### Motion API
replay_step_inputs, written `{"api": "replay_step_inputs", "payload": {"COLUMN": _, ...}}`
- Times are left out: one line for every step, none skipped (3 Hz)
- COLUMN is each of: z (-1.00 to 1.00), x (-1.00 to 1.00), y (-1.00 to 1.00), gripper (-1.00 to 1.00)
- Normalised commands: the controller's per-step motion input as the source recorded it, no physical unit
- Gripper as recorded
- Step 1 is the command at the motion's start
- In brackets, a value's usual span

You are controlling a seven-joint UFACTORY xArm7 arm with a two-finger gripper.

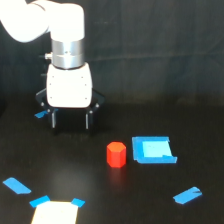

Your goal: Pick up the red object from the table

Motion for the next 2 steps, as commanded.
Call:
{"api": "replay_step_inputs", "payload": {"z": -0.63, "x": 1.0, "y": -1.0, "gripper": 0.61}}
{"api": "replay_step_inputs", "payload": {"z": -0.45, "x": 1.0, "y": -1.0, "gripper": -0.25}}
